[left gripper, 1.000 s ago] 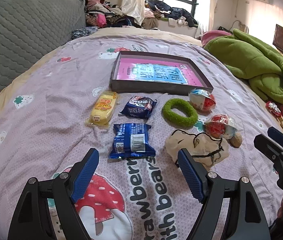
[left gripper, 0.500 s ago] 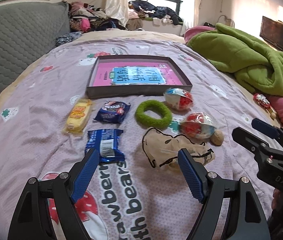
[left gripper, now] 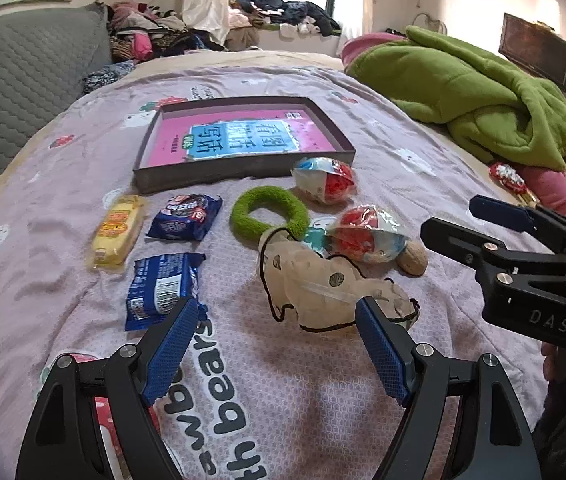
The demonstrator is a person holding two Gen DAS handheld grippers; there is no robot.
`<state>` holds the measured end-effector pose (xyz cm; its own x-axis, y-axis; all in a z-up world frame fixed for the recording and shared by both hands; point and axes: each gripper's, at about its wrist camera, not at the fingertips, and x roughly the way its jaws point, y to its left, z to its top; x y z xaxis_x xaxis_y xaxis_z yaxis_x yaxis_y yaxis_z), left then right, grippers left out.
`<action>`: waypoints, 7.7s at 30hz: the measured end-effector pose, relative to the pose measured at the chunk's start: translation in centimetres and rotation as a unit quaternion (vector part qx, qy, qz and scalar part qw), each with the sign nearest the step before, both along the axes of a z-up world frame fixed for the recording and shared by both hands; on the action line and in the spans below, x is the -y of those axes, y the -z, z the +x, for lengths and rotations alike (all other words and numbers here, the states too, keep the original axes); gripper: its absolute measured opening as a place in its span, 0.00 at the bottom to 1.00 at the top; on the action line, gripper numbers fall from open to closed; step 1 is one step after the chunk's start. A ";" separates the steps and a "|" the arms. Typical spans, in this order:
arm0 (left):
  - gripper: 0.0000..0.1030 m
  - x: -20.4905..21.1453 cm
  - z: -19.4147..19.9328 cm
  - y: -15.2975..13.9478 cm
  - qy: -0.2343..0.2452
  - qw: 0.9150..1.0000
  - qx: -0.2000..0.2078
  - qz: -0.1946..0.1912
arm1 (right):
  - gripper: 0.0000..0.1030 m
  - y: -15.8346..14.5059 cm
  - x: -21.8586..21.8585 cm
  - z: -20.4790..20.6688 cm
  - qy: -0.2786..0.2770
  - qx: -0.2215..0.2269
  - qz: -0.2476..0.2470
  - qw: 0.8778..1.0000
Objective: Organize objects
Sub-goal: 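Close the left gripper on the beige plush toy and lift it, then carry the plush toy with the left gripper over the pink book tray, then lower the plush toy into the tray and open the left gripper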
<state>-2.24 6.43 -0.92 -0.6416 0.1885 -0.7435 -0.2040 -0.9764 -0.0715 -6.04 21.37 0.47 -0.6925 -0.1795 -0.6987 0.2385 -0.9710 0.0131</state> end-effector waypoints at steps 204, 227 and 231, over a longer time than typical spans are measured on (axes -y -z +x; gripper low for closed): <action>0.52 8.1 -28.5 3.6 -0.037 0.999 -0.007 -0.006 | 0.50 5.6 2.3 -26.2 -0.035 0.027 0.018 0.999; 0.70 8.4 -26.1 -0.6 -0.038 0.994 -0.096 0.030 | 0.57 1.4 2.3 -23.5 -0.042 -0.032 -0.001 0.999; 0.70 9.0 -25.1 -1.8 -0.047 0.992 -0.108 0.050 | 0.57 -0.2 2.8 -22.2 -0.050 -0.044 0.004 0.998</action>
